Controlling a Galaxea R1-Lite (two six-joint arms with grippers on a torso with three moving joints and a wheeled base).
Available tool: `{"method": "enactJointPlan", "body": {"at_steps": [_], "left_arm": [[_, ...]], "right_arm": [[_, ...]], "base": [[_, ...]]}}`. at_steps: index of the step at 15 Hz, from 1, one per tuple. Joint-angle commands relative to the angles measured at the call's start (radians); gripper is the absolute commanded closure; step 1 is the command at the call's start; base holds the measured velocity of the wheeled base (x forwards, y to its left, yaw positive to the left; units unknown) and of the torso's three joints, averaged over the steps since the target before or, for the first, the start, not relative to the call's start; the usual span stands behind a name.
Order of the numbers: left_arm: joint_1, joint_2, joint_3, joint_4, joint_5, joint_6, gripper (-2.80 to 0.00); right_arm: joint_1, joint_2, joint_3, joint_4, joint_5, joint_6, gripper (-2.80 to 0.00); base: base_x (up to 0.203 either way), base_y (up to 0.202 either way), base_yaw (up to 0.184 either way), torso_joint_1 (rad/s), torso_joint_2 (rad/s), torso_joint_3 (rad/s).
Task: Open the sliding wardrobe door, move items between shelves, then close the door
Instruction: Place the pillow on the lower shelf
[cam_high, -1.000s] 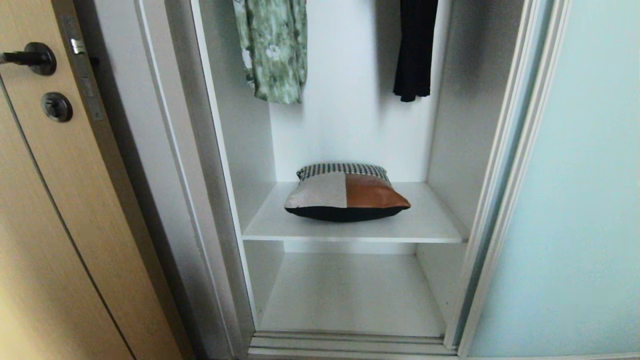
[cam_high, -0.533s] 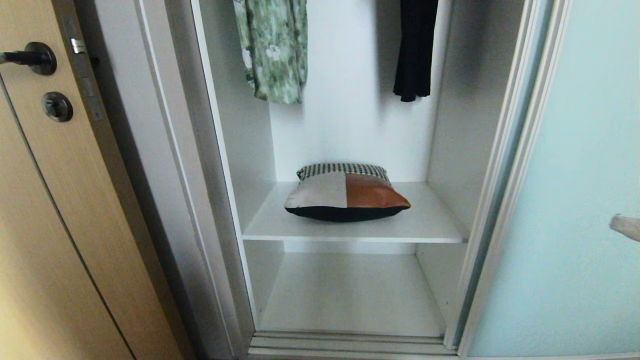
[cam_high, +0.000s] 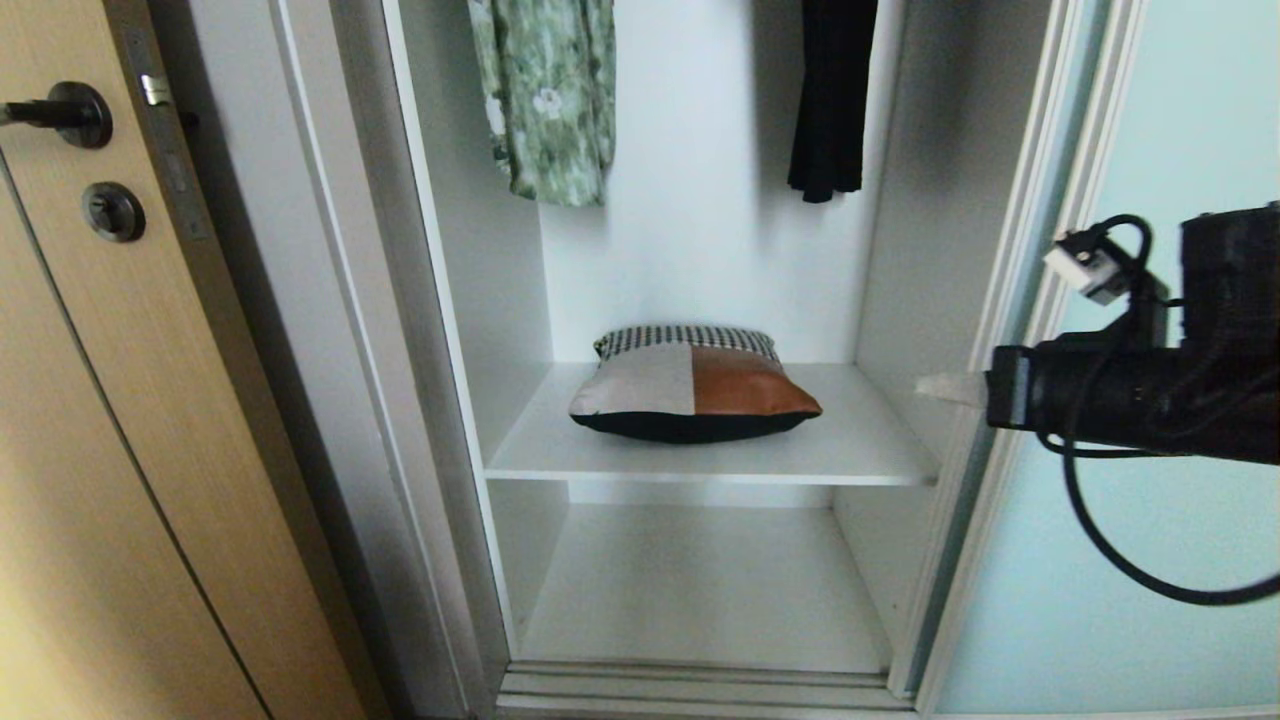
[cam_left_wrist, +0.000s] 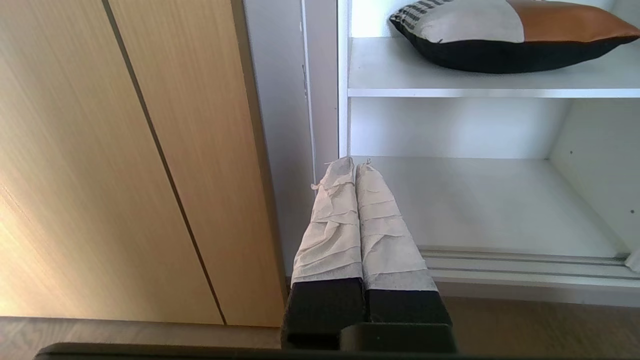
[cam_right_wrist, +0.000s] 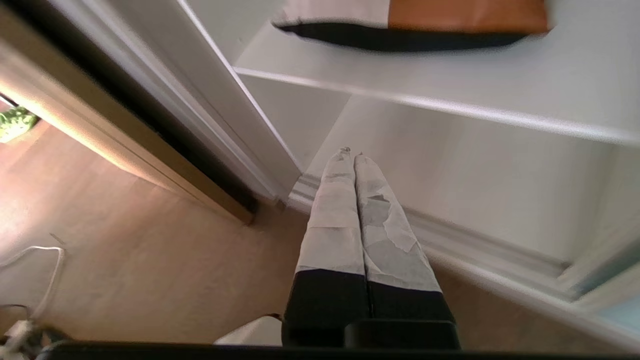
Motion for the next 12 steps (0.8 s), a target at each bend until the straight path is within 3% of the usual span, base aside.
{"method": "enactJointPlan", "body": {"at_steps": [1,8,9,12], "left_arm": [[0.000,0.001,0.000,0.001,-0.001,0.000,0.00],[0.000,0.001,0.000,0.001,0.000,0.000,0.00],[0.000,0.001,0.000,0.001,-0.001,0.000,0.00],[0.000,0.001,0.000,0.001,0.000,0.000,0.00]], "right_arm": [[0.041,0.216,-0.071,-0.025,-0.010,0.058,0.00],[0.074,0.509,-0.268,-0.085,-0.021,0.251,0.00],[0.067,0.540,-0.288,-0.088,-0.021,0.262,-2.80],[0.036,0.609,-0.367,-0.081,-0.019,0.271,-2.80]], "base": [[0.000,0.000,0.000,0.000,0.00,0.000],[0.000,0.000,0.000,0.000,0.00,0.000],[0.000,0.000,0.000,0.000,0.00,0.000],[0.000,0.000,0.000,0.000,0.00,0.000]]}}
